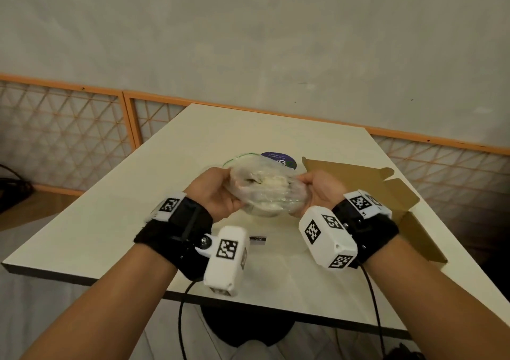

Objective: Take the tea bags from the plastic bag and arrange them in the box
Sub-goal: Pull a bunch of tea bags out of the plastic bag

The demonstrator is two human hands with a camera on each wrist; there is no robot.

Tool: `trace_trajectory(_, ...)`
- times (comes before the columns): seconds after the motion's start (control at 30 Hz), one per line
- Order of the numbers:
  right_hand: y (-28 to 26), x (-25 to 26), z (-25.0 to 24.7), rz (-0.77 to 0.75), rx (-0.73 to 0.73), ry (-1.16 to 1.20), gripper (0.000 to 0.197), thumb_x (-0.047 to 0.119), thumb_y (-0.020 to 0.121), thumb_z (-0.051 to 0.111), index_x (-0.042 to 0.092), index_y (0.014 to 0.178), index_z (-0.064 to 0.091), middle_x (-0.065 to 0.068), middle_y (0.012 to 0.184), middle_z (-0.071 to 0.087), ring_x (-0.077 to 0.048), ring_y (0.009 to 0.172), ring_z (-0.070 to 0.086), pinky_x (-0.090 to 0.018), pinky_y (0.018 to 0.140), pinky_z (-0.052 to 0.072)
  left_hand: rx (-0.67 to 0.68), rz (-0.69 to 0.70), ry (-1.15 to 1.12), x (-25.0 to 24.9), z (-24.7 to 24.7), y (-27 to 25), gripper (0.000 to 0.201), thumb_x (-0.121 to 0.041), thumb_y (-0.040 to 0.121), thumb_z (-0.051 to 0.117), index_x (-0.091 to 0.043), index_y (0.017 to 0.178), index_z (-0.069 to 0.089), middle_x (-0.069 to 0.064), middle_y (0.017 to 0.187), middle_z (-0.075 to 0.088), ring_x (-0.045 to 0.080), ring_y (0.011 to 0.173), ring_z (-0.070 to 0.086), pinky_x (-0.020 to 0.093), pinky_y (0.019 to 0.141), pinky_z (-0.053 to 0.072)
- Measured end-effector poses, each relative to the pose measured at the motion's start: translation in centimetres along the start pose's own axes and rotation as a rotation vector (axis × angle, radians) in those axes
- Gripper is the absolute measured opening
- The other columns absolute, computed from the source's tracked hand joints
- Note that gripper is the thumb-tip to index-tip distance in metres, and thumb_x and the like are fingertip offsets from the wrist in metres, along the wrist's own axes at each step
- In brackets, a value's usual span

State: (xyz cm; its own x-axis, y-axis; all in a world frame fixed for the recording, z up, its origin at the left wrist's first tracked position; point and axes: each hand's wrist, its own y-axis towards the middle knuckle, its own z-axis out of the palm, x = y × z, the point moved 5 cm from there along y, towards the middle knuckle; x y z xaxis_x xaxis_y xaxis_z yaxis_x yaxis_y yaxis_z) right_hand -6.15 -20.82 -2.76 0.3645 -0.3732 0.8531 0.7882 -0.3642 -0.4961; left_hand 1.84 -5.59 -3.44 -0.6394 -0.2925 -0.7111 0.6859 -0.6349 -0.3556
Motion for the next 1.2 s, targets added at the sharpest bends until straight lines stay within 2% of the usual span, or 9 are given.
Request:
trace_trajectory(0.07, -0.2, 0.5, -0.7, -0.014, -0.056, -0.025, 0.024, 0.013, 0.094, 0.037, 0.006, 0.087, 0.058, -0.009, 0.069, 0.066, -0.021, 0.048, 0.063, -0.024, 0.042, 0.051, 0.11, -0.013, 0.004, 0.3, 0.9, -0.8, 0.028, -0.02, 0.095, 0.042, -0.003, 0.103, 0.063, 0.01, 0.081, 0.07, 0.023, 0.063, 0.069, 0.028, 0.049, 0.055)
trace_trajectory(0.13, -0.4, 1.0, -1.4, -0.039, -0.048, 0.01, 0.025, 0.021, 0.093, 0.043, 0.005, 0.102, 0.06, -0.012, 0.093, 0.068, -0.025, 0.072, 0.067, -0.033, 0.067, 0.055, 0.157, 0.007, 0.094, 0.5, 1.5, -1.3, 0.024, -0.019, 0.089, 0.05, -0.005, 0.102, 0.064, 0.009, 0.088, 0.068, 0.021, 0.067, 0.066, 0.025, 0.053, 0.054)
trace_trajectory(0.23, -1.1, 1.4, -1.4, -0.025, 0.132, 0.156, 0.046, 0.043, 0.086, 0.053, 0.008, 0.112, 0.064, -0.013, 0.111, 0.067, -0.032, 0.102, 0.062, -0.041, 0.091, 0.047, -0.004, 0.198, 0.331, 0.1, 1.5, -1.1, 0.017, -0.012, 0.089, 0.06, -0.005, 0.104, 0.064, 0.008, 0.097, 0.067, 0.02, 0.083, 0.064, 0.025, 0.058, 0.053)
trace_trajectory(0.3, -1.7, 1.9, -1.3, -0.047, 0.233, 0.182, 0.051, 0.049, 0.085, 0.051, 0.01, 0.116, 0.062, -0.013, 0.116, 0.066, -0.031, 0.107, 0.061, -0.042, 0.089, 0.05, -0.122, 0.274, 0.506, -0.1, 1.0, -1.0, 0.027, -0.028, 0.089, 0.064, -0.015, 0.113, 0.062, -0.001, 0.108, 0.065, 0.018, 0.103, 0.057, 0.03, 0.076, 0.05)
trace_trajectory(0.4, -2.3, 2.5, -1.5, -0.075, 0.271, 0.168, 0.046, 0.046, 0.089, 0.047, 0.011, 0.116, 0.059, -0.011, 0.111, 0.067, -0.028, 0.097, 0.063, -0.038, 0.077, 0.055, -0.02, 0.069, 0.531, 0.7, 1.0, -1.0, 0.05, -0.048, 0.084, 0.063, -0.027, 0.129, 0.053, -0.001, 0.133, 0.05, 0.026, 0.12, 0.048, 0.047, 0.096, 0.045)
trace_trajectory(0.5, -2.6, 2.7, -1.8, -0.063, 0.182, 0.004, 0.032, 0.042, 0.089, 0.049, 0.015, 0.101, 0.062, -0.006, 0.09, 0.066, -0.021, 0.082, 0.058, -0.029, 0.067, 0.045, 0.092, 0.016, 0.381, 1.0, 1.1, -1.2, 0.05, -0.041, 0.085, 0.064, -0.016, 0.128, 0.056, 0.014, 0.132, 0.056, 0.032, 0.11, 0.061, 0.043, 0.082, 0.057)
trace_trajectory(0.63, -2.5, 3.4, -3.0, -0.268, -0.198, -0.327, 0.014, 0.031, 0.084, 0.058, 0.017, 0.085, 0.061, -0.004, 0.09, 0.064, -0.021, 0.088, 0.059, -0.036, 0.082, 0.049, 0.131, 0.084, 0.279, 1.2, 1.1, -1.6, 0.047, -0.032, 0.08, 0.066, -0.013, 0.122, 0.06, 0.01, 0.121, 0.064, 0.025, 0.108, 0.062, 0.037, 0.076, 0.059)
trace_trajectory(0.83, -1.7, 2.0, -1.4, -0.191, -0.001, -0.029, 0.029, 0.036, 0.093, 0.051, 0.011, 0.103, 0.062, -0.01, 0.096, 0.07, -0.024, 0.088, 0.066, -0.036, 0.08, 0.053, 0.121, 0.105, 0.176, 1.8, 0.8, -1.6, 0.045, -0.037, 0.079, 0.065, -0.008, 0.114, 0.064, 0.01, 0.114, 0.069, 0.025, 0.104, 0.066, 0.036, 0.08, 0.058)
trace_trajectory(1.2, -0.3, 1.1, -0.5, -0.091, -0.091, 0.115, 0.053, 0.054, 0.086, 0.051, 0.012, 0.118, 0.061, -0.018, 0.113, 0.066, -0.038, 0.102, 0.063, -0.051, 0.087, 0.05, 0.177, 0.046, 0.228, 2.3, 1.5, -1.9, 0.045, -0.032, 0.074, 0.077, -0.023, 0.116, 0.063, 0.012, 0.128, 0.056, 0.033, 0.109, 0.062, 0.043, 0.087, 0.055)
